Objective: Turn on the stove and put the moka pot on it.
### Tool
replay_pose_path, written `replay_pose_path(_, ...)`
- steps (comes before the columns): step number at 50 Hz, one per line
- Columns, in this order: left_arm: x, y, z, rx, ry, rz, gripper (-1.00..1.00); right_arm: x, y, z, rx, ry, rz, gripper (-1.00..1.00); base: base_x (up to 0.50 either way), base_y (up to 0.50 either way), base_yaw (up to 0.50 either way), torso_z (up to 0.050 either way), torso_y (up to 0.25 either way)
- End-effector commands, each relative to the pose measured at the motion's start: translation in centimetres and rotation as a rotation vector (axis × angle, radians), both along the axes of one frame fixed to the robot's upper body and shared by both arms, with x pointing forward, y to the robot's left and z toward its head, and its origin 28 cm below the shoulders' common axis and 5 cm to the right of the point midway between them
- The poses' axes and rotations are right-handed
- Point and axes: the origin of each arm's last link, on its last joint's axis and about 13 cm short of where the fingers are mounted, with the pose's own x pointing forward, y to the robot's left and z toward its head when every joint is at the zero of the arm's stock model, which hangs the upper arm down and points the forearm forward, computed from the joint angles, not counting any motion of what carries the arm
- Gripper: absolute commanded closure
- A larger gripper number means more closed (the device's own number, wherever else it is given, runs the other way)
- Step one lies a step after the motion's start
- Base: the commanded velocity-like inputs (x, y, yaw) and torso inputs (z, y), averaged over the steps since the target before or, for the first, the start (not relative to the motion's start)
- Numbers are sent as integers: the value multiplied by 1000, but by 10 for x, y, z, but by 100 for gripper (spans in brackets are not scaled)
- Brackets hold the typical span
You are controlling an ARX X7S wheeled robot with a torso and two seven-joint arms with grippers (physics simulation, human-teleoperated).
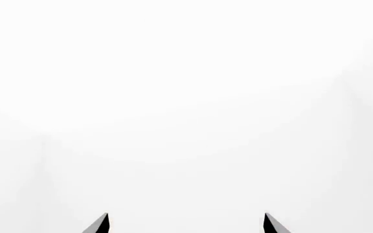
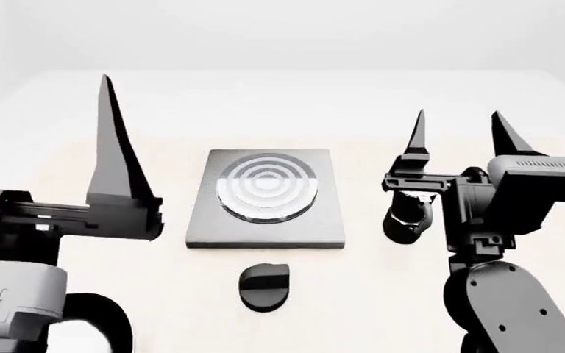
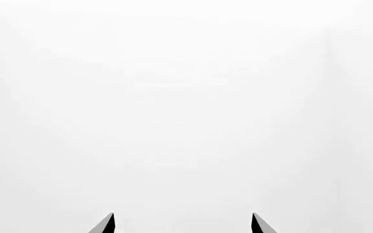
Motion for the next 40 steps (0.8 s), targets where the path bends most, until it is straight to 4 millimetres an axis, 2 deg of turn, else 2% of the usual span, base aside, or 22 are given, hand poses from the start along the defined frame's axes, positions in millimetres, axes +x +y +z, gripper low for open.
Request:
replay_pose_path(1,-19,7,6,-6,-7,43,-100,18,-6,-34,-25,114,-33,-100,0,0,0,0,0)
replay_pose_path(6,-22,9,9,-10,-14,49,-100,23,-9,-55,-30,173,-49,-100,0,0,0,0,0)
replay_pose_path(9,-23,9,10,-10,-14,49,-100,23,-9,-55,-30,173,-49,-100,0,0,0,0,0)
replay_pose_path(10,-23,9,9,-10,-15,49,-100,23,-9,-67,-35,205,-54,-100,0,0,0,0,0)
replay_pose_path(14,-24,9,10,-14,-10,49,-100,24,-11,-80,-33,243,-64,-100,0,0,0,0,0)
replay_pose_path(30,-24,9,8,-25,4,48,-100,21,-18,-106,-40,312,-93,-100,0,0,0,0,0)
replay_pose_path(40,-24,8,8,-35,6,37,-100,19,-26,-113,-30,331,-122,-100,0,0,0,0,0)
